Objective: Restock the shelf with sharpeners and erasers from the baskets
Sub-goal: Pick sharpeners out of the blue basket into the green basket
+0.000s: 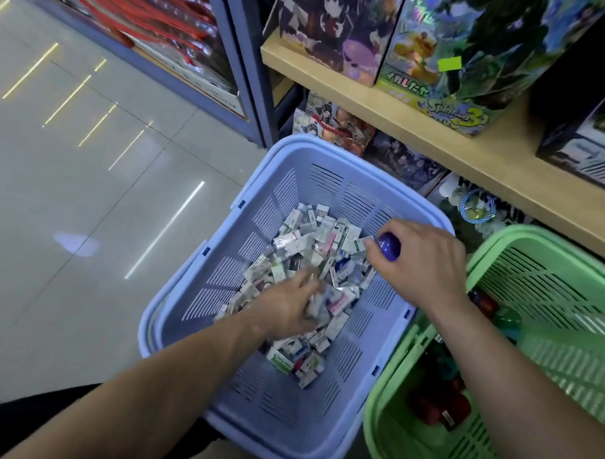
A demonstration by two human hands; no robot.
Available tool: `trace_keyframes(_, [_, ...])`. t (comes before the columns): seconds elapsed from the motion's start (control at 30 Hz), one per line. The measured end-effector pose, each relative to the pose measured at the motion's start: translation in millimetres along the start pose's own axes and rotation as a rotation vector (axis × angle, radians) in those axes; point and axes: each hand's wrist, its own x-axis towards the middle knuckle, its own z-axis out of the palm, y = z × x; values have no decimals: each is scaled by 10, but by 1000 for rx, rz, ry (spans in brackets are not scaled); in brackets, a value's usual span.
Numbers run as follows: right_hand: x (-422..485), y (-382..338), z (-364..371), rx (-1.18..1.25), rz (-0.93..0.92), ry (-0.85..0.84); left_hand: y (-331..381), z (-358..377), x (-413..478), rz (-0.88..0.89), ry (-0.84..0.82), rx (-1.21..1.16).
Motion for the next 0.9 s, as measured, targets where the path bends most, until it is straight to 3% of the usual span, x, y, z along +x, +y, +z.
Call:
trace_keyframes(0.13, [-3, -14, 11, 26, 2, 18, 116, -103, -74, 47, -141, 131])
trace_keyframes(0.23, [-7, -3, 14, 50, 18, 19, 26, -139, -38, -7, 57, 99])
trace_keyframes(0.3, [-9, 0, 24, 72, 29, 23, -83, -137, 50, -169, 192, 88])
trace_keyframes(0.4, [-7, -11, 35, 101, 36, 23, -68, -117, 180, -346, 178, -83])
trace_keyframes(0.53, [-7, 5, 43, 96, 35, 33, 163, 185, 266, -287, -33, 56])
trace_keyframes(0.63, [-11, 1, 33, 102, 28, 41, 212, 313, 144, -143, -183, 189])
trace_keyframes(0.73, [-10, 0, 33, 97, 23, 50, 159, 145, -65, 27, -237, 68])
trace_keyframes(0.8, [-18, 0, 38, 106, 20, 52, 103, -7, -207, -58, -95, -163])
trace_keyframes(0.9, [-16, -5, 44, 103, 19, 50, -114, -123, -194, -320, 291, -181])
